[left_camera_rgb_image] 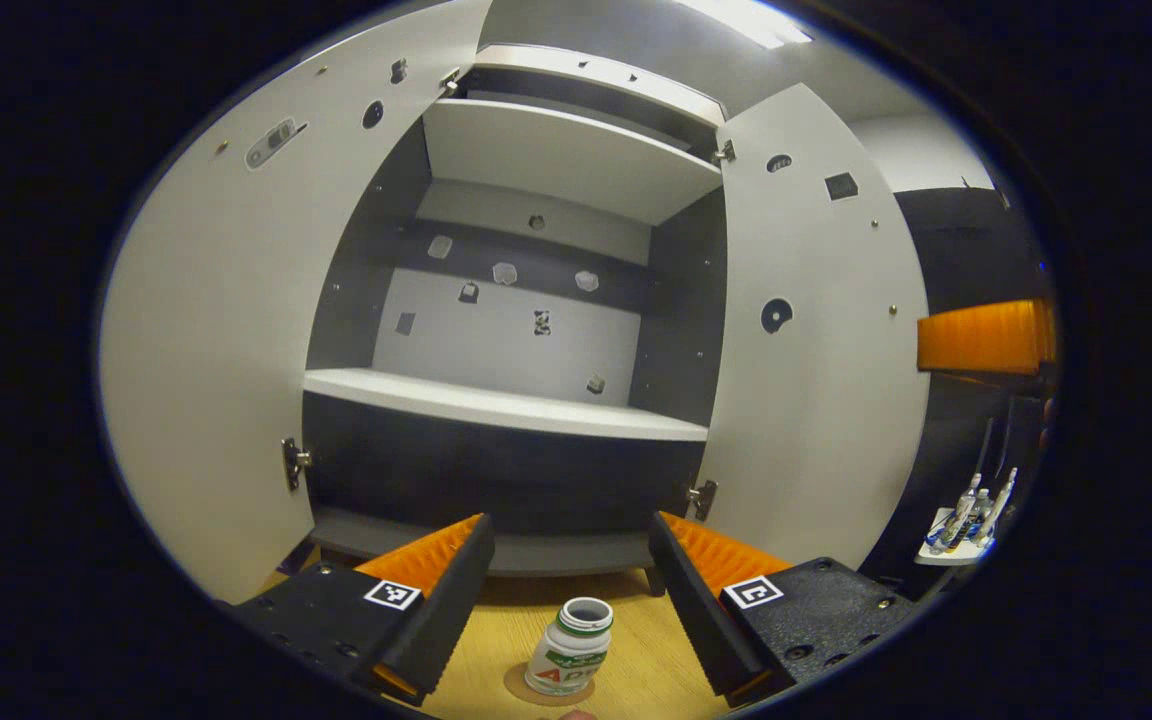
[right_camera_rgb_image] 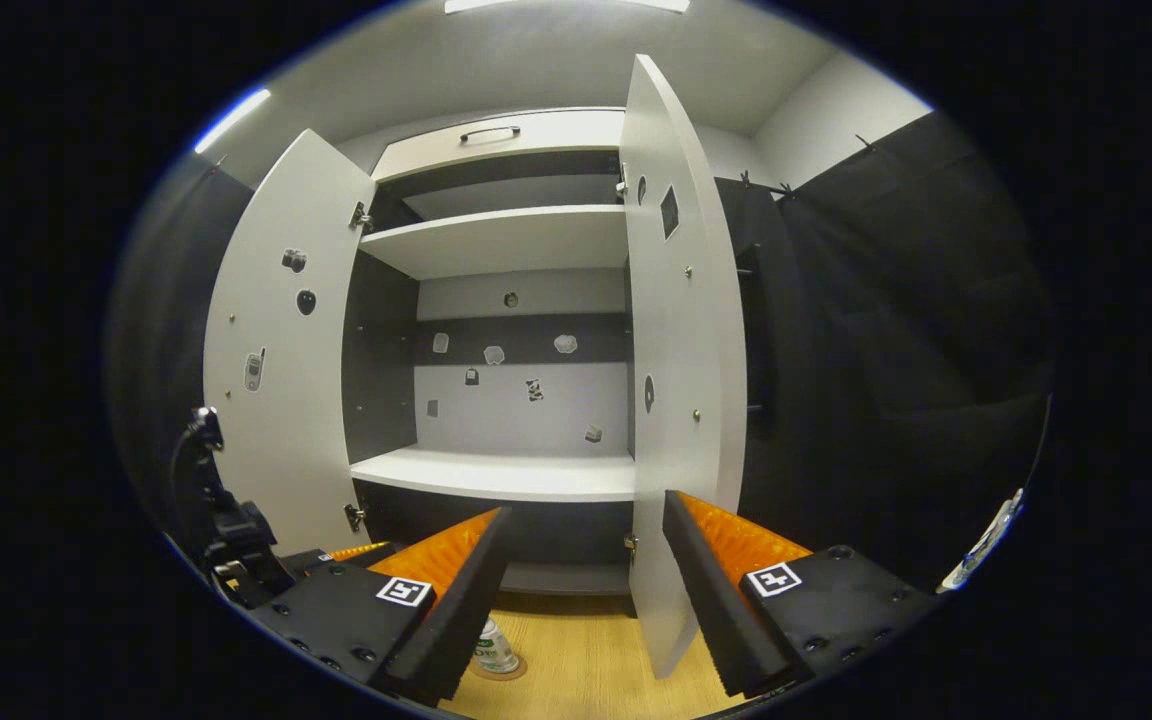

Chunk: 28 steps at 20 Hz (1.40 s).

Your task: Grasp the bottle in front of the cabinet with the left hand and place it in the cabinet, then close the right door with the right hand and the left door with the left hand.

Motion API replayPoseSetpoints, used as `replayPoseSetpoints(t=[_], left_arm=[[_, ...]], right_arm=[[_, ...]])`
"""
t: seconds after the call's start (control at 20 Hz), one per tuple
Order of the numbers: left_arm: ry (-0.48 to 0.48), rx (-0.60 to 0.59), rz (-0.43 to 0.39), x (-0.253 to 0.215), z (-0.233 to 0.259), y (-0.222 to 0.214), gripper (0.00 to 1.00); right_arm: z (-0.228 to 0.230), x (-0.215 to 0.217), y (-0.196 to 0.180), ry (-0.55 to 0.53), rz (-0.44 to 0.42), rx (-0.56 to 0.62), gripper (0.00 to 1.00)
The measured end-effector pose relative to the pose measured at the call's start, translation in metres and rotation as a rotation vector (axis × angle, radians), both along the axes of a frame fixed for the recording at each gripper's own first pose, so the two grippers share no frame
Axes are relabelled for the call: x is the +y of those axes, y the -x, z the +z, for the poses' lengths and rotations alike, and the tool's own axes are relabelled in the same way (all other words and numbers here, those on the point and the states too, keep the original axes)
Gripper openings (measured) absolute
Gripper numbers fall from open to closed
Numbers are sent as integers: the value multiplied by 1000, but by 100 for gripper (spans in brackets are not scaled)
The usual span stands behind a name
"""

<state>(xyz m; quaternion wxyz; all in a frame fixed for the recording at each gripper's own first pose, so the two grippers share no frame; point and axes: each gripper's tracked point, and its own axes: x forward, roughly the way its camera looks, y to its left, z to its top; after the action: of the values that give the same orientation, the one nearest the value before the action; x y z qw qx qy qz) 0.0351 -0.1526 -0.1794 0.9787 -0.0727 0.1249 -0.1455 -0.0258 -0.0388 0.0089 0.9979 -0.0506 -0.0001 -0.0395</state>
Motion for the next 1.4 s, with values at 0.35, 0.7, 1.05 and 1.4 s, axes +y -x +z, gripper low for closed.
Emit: replayPoseSetpoints(t=[0.35,0.7,1.05,1.4], left_arm=[[-73,140,11,-8,-115,20,95],[-115,197,15,-13,-169,31,95],[-109,180,-20,-11,-149,30,70],[-238,22,53,41,-38,6,70]], right_arm=[[-15,-7,3,-21,50,61,97],[-20,-21,-2,-32,62,83,97],[-22,-18,-4,-25,69,85,97],[-28,-3,-12,-62,80,81,97]])
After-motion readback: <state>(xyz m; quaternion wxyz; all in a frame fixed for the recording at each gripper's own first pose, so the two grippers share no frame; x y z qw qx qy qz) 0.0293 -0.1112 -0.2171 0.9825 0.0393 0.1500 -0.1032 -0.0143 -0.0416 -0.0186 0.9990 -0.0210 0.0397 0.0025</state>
